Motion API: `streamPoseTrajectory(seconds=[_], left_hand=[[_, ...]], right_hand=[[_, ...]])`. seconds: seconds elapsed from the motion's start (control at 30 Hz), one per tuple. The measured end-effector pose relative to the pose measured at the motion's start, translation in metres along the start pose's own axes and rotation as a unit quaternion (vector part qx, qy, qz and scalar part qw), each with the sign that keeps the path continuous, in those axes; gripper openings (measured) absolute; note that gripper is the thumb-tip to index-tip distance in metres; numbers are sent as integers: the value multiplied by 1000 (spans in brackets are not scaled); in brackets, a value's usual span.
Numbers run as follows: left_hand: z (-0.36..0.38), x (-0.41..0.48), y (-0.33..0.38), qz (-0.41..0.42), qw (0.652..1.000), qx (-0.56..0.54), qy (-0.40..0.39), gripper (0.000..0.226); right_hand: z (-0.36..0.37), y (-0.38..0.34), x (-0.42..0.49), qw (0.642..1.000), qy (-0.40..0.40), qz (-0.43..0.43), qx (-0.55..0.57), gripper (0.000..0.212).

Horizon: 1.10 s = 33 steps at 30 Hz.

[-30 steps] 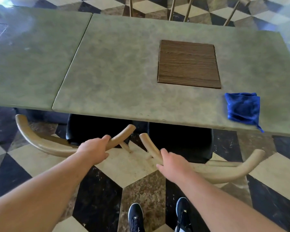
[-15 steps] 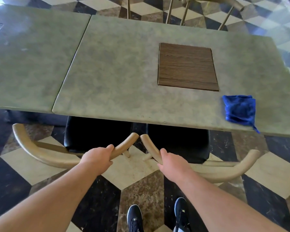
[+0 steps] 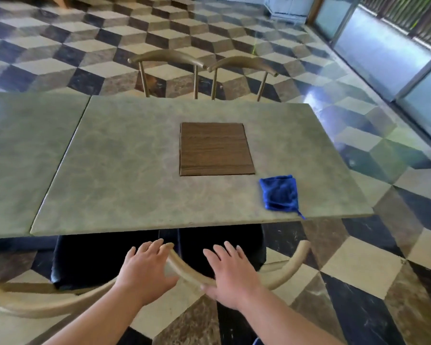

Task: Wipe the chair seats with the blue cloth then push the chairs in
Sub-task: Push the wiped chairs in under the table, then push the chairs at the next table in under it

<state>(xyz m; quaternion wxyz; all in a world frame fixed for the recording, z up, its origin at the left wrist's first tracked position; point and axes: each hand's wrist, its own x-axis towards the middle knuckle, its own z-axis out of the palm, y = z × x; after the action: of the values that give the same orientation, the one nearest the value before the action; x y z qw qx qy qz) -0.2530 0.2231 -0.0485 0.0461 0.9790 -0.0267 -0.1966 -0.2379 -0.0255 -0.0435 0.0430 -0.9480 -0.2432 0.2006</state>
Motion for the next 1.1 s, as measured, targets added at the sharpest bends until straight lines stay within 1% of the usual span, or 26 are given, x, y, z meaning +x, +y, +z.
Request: streamPoseTrajectory(seconds=[0.07,0.17,0.27,0.37,0.43,0.53,0.67,0.77,0.87,0.97,1.1], left_hand=[[-23,2,39,14,1000,-9,12,100],[-57,4,93,38,998,-16,53,103],[-87,9,150,48,996,-17,76,104],[-118,21,214,44,993,-29,103,105],[-139,28,264,43,993,-25,111,106],[-173,41,350,43,991,-23,124,110],[-230,65,472,63,980,-44,182,104],[-275,87,541,65,973,-33,218,104],[-317,118,591,56,964,-44,255,103],[-352,160,622,30,958,-59,279,106],[-388,242,650,2,948,-109,301,111]], right_hand=[[-24,27,-26,999,35,7,-2,89],[-59,81,-68,995,88,45,6,93],[-91,145,-109,989,119,85,17,98],[-119,212,-146,984,142,104,28,100],[-138,257,-170,982,148,109,34,99],[-176,327,-197,982,162,94,25,97],[-239,424,-222,976,195,94,4,99],[-285,486,-227,966,229,115,2,105],[-326,545,-221,955,274,110,12,103],[-364,596,-196,951,295,95,8,103],[-412,666,-136,951,299,70,-14,105]])
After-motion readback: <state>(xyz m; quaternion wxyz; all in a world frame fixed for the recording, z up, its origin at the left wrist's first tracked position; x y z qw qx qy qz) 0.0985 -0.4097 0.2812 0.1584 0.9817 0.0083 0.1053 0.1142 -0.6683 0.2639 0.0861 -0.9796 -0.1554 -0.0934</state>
